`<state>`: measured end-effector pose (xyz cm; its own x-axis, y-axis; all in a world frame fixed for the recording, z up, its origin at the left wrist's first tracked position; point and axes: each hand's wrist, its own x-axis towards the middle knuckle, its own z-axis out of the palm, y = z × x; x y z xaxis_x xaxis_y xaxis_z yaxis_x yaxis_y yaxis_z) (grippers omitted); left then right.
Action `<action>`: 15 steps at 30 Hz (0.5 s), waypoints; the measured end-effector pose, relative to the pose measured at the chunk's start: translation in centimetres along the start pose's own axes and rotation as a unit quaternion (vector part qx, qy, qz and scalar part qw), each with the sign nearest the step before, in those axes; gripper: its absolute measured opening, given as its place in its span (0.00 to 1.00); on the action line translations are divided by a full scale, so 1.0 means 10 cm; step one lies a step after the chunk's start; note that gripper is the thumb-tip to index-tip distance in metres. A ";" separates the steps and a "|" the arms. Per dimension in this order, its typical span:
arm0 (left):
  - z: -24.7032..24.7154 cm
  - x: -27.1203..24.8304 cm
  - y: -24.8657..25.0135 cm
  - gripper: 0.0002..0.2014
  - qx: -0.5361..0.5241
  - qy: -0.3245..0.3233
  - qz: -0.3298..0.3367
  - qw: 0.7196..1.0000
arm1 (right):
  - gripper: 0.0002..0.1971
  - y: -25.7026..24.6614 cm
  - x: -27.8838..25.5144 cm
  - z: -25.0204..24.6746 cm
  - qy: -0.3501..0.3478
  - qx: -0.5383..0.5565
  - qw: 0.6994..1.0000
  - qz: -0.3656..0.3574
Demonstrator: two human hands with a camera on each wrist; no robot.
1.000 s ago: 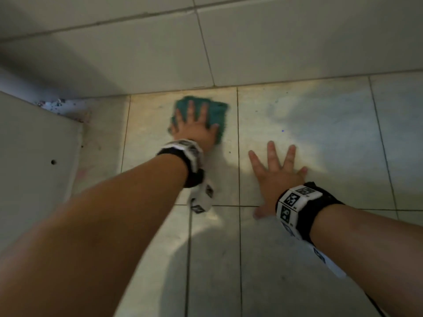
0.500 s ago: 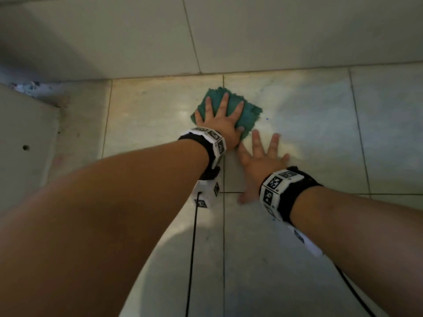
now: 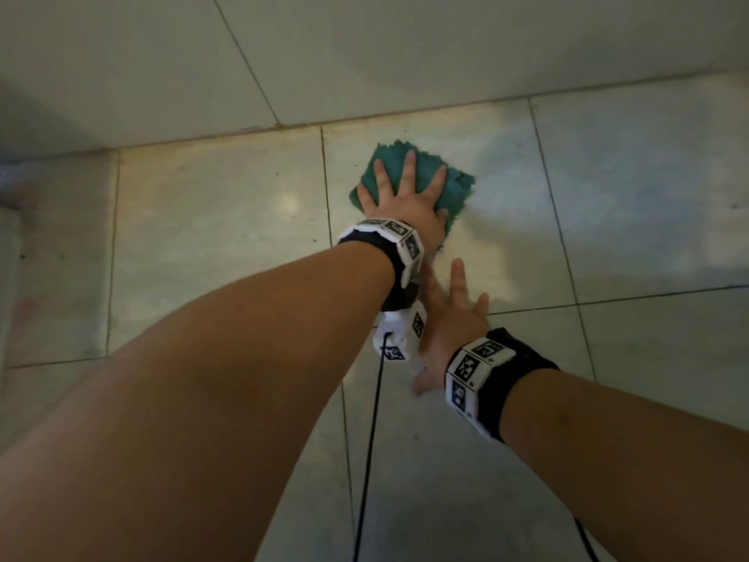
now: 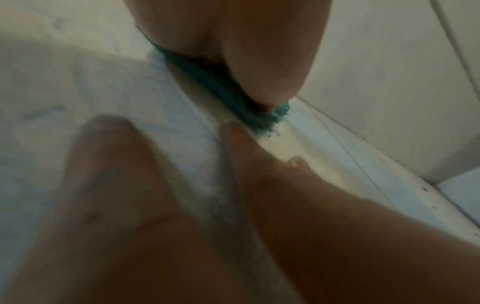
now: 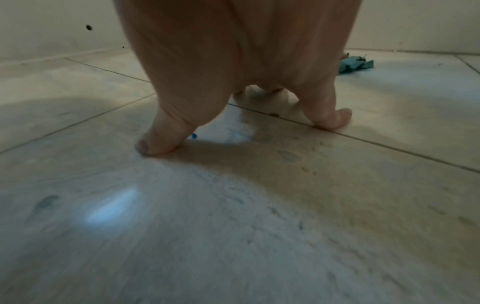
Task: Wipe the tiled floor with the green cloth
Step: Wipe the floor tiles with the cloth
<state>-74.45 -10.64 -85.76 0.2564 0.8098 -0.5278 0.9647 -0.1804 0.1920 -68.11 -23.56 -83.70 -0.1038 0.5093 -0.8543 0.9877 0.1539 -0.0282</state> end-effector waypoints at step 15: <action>0.62 -1.44 -0.91 0.31 0.088 -0.029 0.003 0.996 | 0.71 0.02 -0.09 0.06 0.069 -0.004 0.997 -0.034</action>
<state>-86.57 -24.12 -85.03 0.2609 0.7761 -0.5742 0.9572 -0.2851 0.0496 -67.79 -24.49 -83.22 -0.1852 0.6089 -0.7713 0.9771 0.1977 -0.0785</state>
